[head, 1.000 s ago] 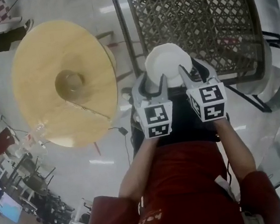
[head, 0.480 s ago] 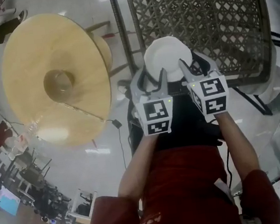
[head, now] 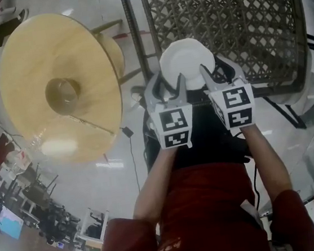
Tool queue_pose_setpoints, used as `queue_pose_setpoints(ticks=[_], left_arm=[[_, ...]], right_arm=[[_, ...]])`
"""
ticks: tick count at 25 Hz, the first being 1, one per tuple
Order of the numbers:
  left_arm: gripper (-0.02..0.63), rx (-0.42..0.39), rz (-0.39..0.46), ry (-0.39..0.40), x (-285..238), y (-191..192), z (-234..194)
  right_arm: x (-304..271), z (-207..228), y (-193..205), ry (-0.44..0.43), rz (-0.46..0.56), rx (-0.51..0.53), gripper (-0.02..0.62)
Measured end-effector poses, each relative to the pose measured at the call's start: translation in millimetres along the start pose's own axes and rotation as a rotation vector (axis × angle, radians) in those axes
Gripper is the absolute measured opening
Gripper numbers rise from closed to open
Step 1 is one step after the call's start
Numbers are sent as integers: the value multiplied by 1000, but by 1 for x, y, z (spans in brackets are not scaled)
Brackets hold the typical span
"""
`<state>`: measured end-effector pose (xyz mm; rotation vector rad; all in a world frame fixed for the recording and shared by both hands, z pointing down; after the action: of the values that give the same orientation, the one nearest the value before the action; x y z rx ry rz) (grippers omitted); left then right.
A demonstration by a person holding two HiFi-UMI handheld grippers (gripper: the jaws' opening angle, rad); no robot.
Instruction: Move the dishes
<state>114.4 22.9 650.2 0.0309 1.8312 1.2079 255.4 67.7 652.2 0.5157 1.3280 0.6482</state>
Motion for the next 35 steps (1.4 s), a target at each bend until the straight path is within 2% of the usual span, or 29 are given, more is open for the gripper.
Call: queue_pose_setpoints(ticks=[12, 19, 25, 35], left_arm=[[245, 18, 17, -1, 4, -2, -2], [247, 31, 89, -31, 19, -17, -9], [247, 38, 142, -49, 35, -35, -17], [245, 37, 279, -70, 77, -85, -25]], right_arm=[[2, 2, -2, 21, 0, 1, 184], [13, -1, -19, 51, 56, 4, 184], [27, -14, -41, 56, 146, 26, 184], [60, -46, -109, 34, 321, 92, 184]])
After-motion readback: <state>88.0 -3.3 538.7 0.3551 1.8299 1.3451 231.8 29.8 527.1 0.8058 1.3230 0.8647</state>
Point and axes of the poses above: the fingertips, and each gripper's own axes: x backward along the fingers, z to its right, y out of its underside, the point moved 6 cm from there along x, backward along the fingers, and after that the axes turned 10 degrees about z, right-handed, at the moved point
